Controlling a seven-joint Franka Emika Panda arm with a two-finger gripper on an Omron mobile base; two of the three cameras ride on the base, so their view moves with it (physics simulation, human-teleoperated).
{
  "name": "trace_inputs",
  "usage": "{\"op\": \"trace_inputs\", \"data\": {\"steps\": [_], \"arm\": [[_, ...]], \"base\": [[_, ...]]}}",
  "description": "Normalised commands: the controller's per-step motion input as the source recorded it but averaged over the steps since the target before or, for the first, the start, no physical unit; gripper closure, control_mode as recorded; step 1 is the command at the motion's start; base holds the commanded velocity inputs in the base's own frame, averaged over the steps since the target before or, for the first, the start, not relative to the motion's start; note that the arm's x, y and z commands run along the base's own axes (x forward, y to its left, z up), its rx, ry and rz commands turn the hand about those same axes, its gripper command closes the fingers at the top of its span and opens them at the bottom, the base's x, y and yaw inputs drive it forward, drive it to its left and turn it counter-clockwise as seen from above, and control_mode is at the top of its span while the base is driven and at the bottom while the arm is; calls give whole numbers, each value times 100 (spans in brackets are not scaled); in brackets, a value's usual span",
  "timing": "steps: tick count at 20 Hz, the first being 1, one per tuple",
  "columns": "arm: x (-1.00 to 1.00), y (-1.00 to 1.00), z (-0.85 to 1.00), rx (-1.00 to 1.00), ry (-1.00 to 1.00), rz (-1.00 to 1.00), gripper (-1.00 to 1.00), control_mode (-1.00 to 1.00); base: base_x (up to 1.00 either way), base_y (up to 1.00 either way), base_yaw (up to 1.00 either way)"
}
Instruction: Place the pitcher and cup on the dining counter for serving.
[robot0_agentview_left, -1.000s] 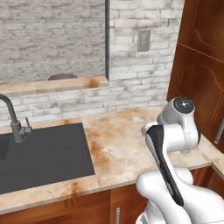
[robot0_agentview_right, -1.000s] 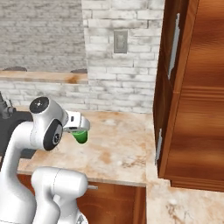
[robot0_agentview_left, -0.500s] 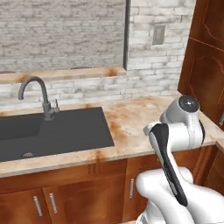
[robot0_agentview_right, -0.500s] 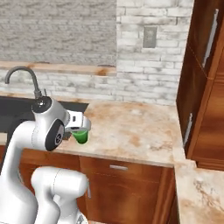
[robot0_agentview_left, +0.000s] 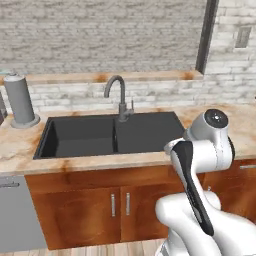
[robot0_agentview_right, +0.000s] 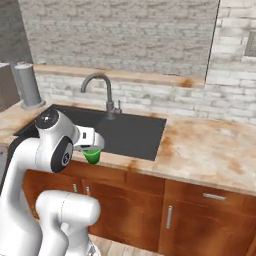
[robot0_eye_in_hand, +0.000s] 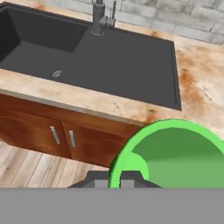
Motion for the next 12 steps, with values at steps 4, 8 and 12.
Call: {"op": "trace_inputs", "data": {"steps": [4,8,12], "arm": [[0,0,0,0,0,0,100,100],[0,0,0,0,0,0,100,100],[0,0,0,0,0,0,100,100]], "base": [[0,100,19],[0,100,21],[-5,100,22]]}}
